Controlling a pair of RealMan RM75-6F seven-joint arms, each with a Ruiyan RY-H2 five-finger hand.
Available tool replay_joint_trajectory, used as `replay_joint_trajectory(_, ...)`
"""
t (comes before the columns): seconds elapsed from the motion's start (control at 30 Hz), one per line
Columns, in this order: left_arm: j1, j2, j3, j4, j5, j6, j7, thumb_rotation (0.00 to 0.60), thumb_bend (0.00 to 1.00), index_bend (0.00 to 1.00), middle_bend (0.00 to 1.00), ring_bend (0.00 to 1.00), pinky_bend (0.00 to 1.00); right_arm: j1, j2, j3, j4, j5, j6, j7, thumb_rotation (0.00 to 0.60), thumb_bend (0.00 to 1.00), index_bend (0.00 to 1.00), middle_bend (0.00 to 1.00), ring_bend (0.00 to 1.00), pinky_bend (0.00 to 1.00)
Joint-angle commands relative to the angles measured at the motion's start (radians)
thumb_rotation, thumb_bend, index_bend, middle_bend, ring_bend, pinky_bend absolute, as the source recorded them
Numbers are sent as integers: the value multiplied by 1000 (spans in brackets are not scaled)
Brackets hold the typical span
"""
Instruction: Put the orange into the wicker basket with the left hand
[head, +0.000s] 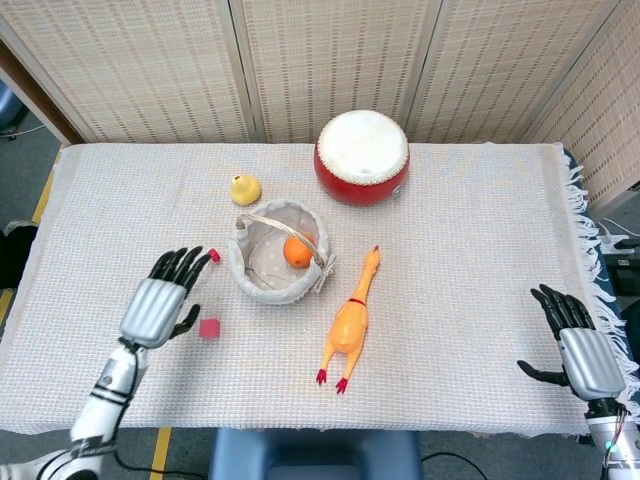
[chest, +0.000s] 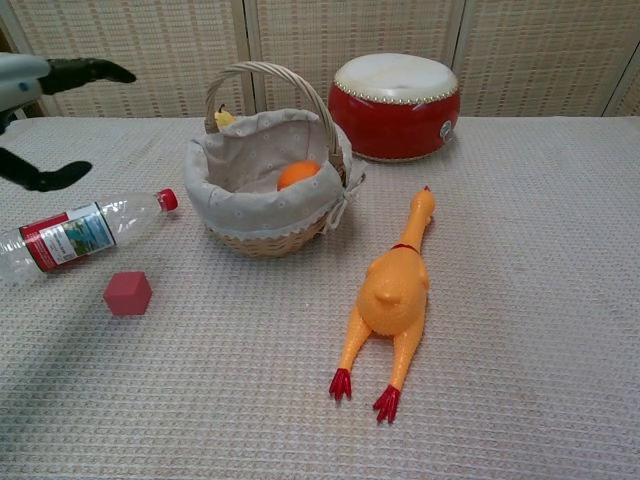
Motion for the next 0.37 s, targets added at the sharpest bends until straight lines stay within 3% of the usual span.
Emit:
replay_joint_trajectory(0.03, 170, 111, 153, 5, 162, 141, -160, 600, 423, 0, 0, 0, 79, -1, -6, -2, 3, -8, 6, -18, 600, 43, 0, 0, 0, 0)
replay_joint_trajectory(0.2, 311, 112, 228, 189, 283, 282, -321, 600, 421, 0, 0, 0, 62, -4, -20, -2, 2, -11, 17, -55, 600, 43, 0, 0, 0, 0)
replay_joint_trajectory(0.27, 349, 100, 233, 273, 298, 316, -347, 600, 418, 0, 0, 0, 49, -4, -24, -3, 3, -17, 20, -71, 600, 43, 0, 0, 0, 0)
replay_joint_trajectory(0.37, 381, 96, 225, 304, 303, 333, -389, 600, 416, 0, 0, 0, 43, -3, -32, -6, 6, -27, 23, -90, 600, 43, 0, 0, 0, 0)
